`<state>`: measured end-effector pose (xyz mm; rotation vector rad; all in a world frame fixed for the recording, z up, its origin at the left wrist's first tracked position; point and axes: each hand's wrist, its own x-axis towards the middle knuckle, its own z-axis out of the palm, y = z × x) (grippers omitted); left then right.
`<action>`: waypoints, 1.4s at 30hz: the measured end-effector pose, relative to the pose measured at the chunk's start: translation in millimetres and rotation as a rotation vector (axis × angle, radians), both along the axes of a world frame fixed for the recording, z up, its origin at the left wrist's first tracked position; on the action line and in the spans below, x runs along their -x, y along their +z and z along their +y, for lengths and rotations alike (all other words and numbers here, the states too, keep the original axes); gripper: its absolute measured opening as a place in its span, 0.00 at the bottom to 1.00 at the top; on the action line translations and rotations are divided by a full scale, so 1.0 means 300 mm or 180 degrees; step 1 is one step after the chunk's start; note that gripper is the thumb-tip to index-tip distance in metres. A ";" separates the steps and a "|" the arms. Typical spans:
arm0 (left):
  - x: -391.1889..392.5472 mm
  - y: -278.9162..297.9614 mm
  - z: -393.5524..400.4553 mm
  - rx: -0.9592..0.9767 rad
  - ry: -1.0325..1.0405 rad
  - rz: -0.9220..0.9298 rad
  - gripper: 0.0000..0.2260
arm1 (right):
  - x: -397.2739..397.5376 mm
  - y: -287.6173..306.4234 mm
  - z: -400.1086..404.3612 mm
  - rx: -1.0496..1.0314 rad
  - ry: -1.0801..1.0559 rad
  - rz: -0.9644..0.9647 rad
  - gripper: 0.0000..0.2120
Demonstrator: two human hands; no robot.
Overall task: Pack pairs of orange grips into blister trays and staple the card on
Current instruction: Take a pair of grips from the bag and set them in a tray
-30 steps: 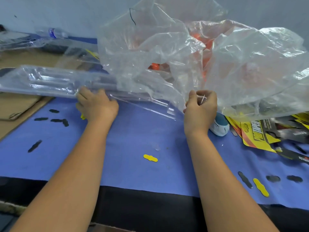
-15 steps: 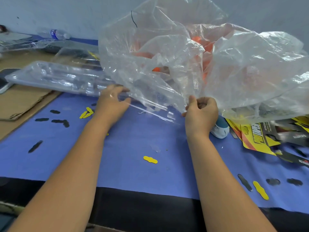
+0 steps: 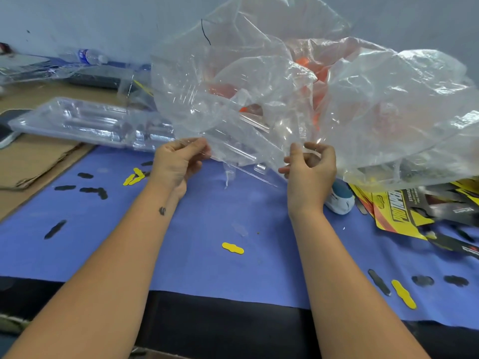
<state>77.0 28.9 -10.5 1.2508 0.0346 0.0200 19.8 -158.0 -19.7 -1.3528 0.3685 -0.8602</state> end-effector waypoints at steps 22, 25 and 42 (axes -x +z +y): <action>0.081 0.058 -0.033 -0.2105 -0.3435 -0.0082 0.22 | -0.020 -0.030 -0.022 0.0184 0.0016 0.0402 0.15; 0.093 0.091 -0.028 -0.1148 -0.3510 -0.0372 0.16 | -0.021 -0.045 -0.028 0.0540 0.0607 0.1015 0.36; -0.024 -0.028 -0.088 -0.5052 0.0319 -0.1796 0.17 | 0.005 0.061 -0.019 0.2780 0.0039 0.1634 0.13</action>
